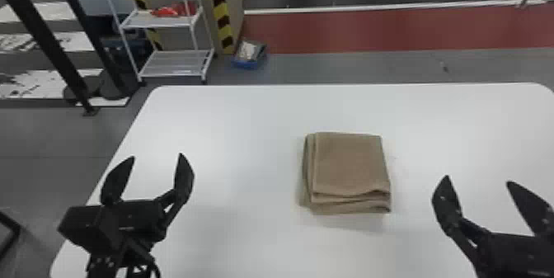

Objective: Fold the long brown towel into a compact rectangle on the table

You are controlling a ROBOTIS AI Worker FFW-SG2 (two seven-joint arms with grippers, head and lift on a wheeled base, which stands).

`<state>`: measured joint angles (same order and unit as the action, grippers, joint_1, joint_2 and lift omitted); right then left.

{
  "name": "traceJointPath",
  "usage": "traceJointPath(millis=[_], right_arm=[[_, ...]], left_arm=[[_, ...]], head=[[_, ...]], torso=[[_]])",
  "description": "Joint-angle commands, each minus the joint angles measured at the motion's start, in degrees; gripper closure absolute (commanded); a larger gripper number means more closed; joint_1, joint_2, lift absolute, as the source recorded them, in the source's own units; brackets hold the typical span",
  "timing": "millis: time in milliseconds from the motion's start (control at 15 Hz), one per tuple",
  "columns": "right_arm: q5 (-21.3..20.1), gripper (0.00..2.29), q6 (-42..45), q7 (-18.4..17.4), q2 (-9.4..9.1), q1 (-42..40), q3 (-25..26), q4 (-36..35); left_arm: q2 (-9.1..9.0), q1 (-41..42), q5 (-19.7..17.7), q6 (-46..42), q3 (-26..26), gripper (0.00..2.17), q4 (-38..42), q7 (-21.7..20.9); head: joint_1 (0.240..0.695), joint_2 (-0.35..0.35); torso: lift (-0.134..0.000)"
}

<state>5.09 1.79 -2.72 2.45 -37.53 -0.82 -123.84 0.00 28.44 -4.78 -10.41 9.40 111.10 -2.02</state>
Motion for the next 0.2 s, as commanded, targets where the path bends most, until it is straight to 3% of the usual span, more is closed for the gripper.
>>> traceJointPath(millis=[0,133], right_arm=[[0.00,0.08,0.01,0.00,0.10,0.00,-0.15,0.00],[0.09,0.08,0.01,0.00,0.18,-0.09,-0.15,-0.09]], left_arm=[[-0.15,0.04,0.04,0.00,0.00,0.09,-0.01,0.00],[-0.15,0.04,0.04,0.00,-0.09,0.09,0.08,0.00]], head=[[0.695,0.111],[0.695,0.112]], torso=[[-0.123],[-0.123]])
